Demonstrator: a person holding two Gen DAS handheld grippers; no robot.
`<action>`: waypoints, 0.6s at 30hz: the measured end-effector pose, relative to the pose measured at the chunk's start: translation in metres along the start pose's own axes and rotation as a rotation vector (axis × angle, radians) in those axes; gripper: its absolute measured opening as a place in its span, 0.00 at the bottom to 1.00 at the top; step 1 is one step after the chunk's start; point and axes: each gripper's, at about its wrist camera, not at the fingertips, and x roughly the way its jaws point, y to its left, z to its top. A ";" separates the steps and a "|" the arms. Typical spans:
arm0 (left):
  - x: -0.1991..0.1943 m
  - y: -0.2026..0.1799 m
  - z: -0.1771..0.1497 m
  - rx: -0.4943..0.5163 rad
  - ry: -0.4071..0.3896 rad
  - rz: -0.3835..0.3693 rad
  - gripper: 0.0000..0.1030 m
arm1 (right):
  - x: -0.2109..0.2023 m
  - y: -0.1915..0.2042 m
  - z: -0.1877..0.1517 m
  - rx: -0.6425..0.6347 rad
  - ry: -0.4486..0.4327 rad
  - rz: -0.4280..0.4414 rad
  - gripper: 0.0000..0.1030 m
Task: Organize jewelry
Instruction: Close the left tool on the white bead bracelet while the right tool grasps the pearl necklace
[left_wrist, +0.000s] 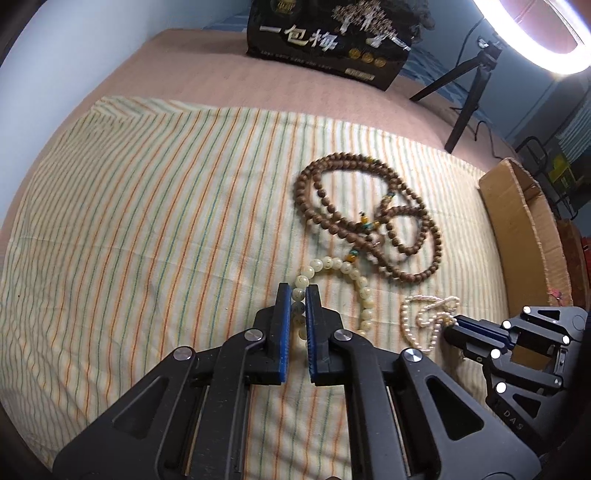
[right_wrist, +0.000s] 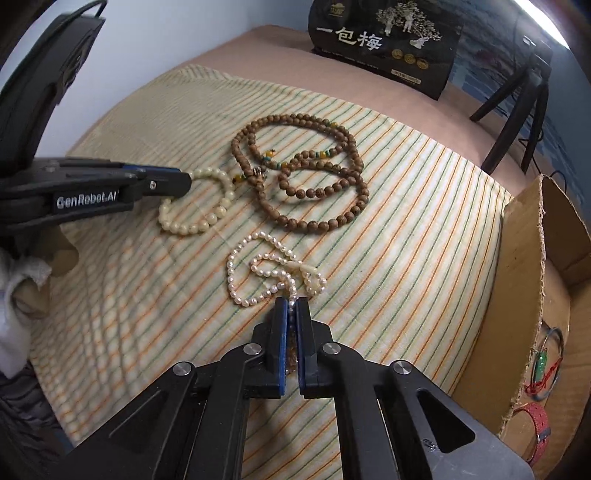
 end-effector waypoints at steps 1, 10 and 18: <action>-0.002 -0.001 0.000 0.000 -0.006 -0.004 0.05 | -0.003 -0.001 -0.001 0.006 -0.007 0.004 0.03; -0.035 -0.007 0.002 -0.015 -0.074 -0.064 0.05 | -0.046 -0.009 0.004 0.062 -0.121 0.028 0.03; -0.069 -0.025 0.005 -0.002 -0.141 -0.124 0.05 | -0.089 -0.011 0.008 0.098 -0.226 0.054 0.03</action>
